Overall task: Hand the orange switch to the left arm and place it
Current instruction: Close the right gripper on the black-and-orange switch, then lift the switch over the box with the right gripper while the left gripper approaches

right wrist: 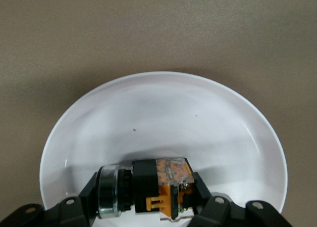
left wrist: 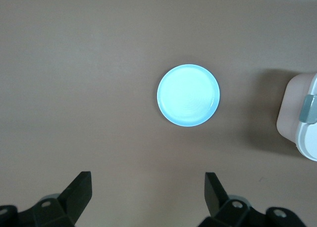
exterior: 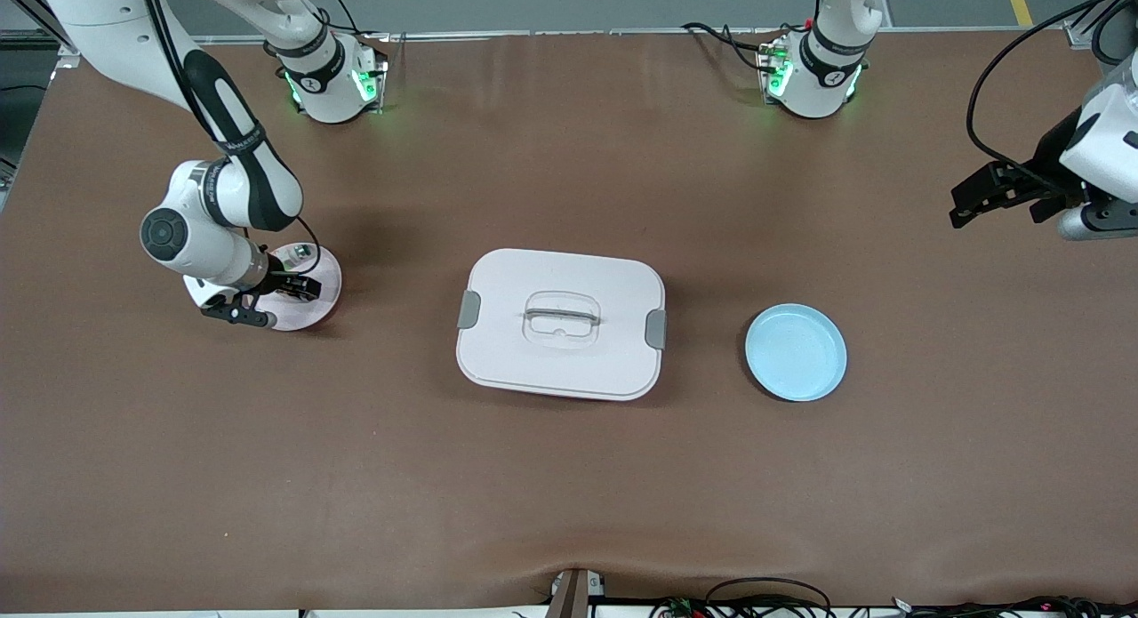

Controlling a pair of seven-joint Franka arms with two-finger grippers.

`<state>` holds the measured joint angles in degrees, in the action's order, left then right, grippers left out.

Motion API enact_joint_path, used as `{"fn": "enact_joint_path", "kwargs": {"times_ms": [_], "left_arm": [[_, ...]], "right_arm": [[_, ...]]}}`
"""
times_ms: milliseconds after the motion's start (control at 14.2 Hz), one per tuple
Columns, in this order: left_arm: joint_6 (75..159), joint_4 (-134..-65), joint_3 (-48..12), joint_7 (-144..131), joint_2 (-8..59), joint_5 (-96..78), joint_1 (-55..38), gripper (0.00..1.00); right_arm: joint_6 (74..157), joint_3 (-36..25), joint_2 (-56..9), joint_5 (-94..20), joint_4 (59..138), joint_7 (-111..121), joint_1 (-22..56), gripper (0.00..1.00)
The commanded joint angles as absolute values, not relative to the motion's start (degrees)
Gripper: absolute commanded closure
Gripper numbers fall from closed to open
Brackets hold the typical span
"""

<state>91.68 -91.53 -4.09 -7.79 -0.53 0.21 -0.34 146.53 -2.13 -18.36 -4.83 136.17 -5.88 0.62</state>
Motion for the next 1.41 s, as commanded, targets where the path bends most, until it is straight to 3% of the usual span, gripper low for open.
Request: {"fn": "enact_joint_path", "kwargs": {"times_ms": [0, 282, 705, 1128, 1340], "left_arm": [[92.81, -91.84, -4.04, -7.12, -0.18, 0.44, -0.26, 0.0], [94.83, -92.99, -4.04, -7.29, 0.61, 0.44, -0.18, 0.0], [95.27, -92.37, -4.22, -7.47, 0.79, -0.44, -0.26, 0.0], [96.42, -92.63, -4.39, -7.38, 0.62, -0.53, -0.35, 0.0], [98.08, -92.55, -4.48, -7.3, 0.7, -0.53, -0.26, 0.0]], "right_arm": [[146.78, -2.29, -18.54, -5.98, 135.88, -4.83, 1.05, 0.79], [144.59, -2.29, -16.53, -5.98, 135.79, -4.83, 1.32, 0.79], [129.49, -2.2, -8.63, -5.98, 132.72, -9.73, 4.82, 0.78], [107.88, -2.2, -6.68, -5.98, 119.3, -24.76, 11.85, 0.78], [101.18, -2.2, -6.85, -5.98, 112.34, -36.52, 18.96, 0.78]]}}
